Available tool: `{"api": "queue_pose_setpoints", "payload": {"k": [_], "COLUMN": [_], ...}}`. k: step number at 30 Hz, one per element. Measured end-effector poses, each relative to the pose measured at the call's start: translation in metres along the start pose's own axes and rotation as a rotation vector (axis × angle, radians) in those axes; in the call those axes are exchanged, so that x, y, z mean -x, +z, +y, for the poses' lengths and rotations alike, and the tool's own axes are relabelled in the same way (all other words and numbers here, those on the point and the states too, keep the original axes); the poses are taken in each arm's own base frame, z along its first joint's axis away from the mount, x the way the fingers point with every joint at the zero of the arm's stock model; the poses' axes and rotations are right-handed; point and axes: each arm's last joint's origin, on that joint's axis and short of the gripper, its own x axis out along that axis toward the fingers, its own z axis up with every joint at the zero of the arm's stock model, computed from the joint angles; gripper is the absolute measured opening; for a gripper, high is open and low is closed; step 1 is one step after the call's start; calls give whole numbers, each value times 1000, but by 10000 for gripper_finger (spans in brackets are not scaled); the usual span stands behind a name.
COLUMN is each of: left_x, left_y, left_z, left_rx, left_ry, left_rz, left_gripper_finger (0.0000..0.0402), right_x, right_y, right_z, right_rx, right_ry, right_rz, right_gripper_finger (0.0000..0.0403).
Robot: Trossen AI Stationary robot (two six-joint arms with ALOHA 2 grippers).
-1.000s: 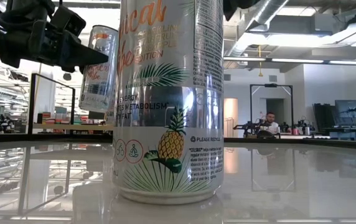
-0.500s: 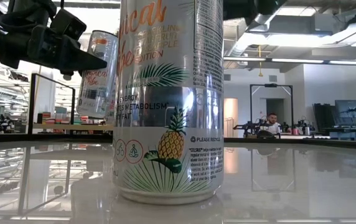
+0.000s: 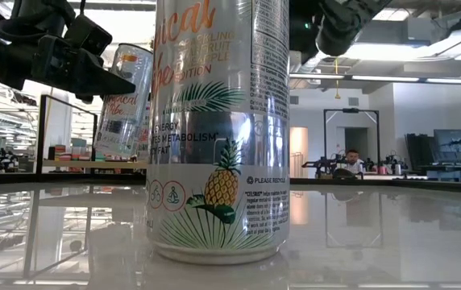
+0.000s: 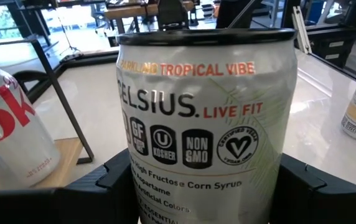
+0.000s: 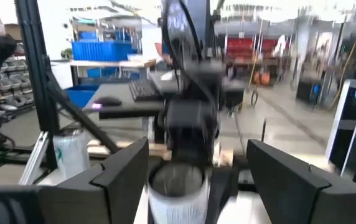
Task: Place canned beverage on shelf
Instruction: Put the top yellow soda can on the shelf
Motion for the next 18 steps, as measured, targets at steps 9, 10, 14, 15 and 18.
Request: {"api": "queue_pose_setpoints", "payload": {"k": [9, 10, 14, 15, 18], "left_x": [0, 0, 0, 0, 0], "left_y": [0, 0, 0, 0, 0], "left_z": [0, 1, 1, 1, 1], "left_rx": [19, 18, 17, 17, 18], "left_ry": [12, 20, 27, 28, 28], "left_rz": [6, 6, 4, 2, -3], "left_gripper_finger": [230, 230, 230, 230, 230], "right_x": [-7, -8, -8, -9, -9], "right_y": [17, 17, 14, 14, 11], "right_z": [4, 6, 9, 10, 10], "right_rx": [46, 49, 42, 34, 1], "right_ry": [36, 43, 53, 55, 55], "right_rz": [-51, -47, -27, -23, 6], "right_gripper_finger": [297, 297, 297, 297, 298]}}
